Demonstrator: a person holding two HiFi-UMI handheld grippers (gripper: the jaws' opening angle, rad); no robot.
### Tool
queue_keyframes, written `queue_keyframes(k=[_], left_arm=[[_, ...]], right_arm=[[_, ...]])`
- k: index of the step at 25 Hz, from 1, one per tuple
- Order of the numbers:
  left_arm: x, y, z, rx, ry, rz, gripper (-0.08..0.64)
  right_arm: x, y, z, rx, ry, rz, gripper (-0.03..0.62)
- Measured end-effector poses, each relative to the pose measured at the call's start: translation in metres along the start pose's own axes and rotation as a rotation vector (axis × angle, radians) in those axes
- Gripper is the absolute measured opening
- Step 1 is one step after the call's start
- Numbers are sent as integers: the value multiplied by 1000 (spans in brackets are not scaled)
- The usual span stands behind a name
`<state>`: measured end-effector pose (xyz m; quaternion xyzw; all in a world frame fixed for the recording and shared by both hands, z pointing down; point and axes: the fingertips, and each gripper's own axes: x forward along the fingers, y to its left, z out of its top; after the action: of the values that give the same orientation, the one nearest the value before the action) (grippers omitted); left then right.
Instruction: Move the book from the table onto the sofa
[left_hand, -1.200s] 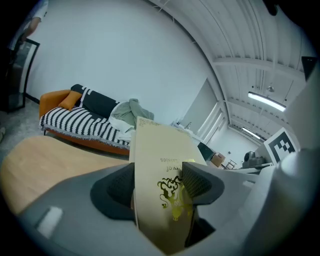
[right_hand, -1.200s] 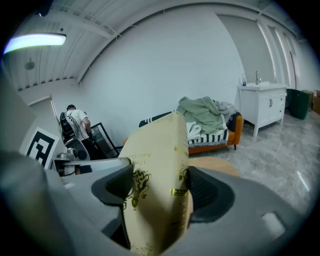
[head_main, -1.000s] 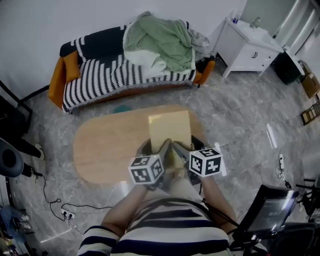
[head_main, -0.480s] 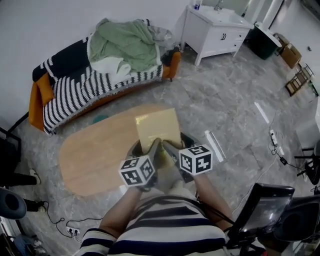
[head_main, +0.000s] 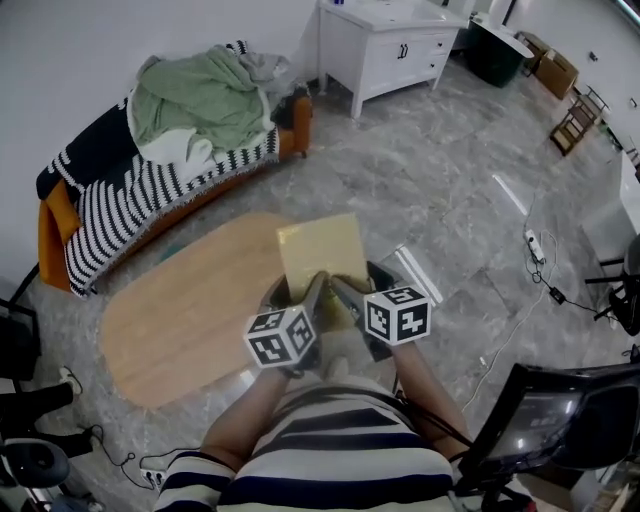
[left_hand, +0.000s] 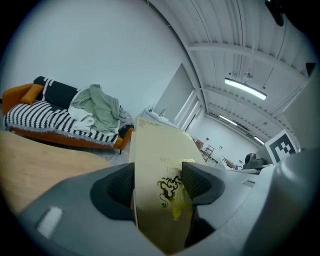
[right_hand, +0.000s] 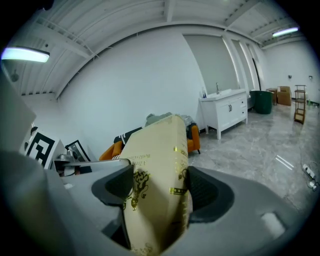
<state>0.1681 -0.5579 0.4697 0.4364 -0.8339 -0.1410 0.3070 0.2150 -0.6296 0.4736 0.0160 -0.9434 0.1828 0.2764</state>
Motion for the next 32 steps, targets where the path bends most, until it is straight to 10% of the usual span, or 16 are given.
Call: queue_keyframes(k=[32], left_arm=[[141,-31,26,0,84,-5,293]], right_arm=[[47,-123,59,60,12,-19,336]])
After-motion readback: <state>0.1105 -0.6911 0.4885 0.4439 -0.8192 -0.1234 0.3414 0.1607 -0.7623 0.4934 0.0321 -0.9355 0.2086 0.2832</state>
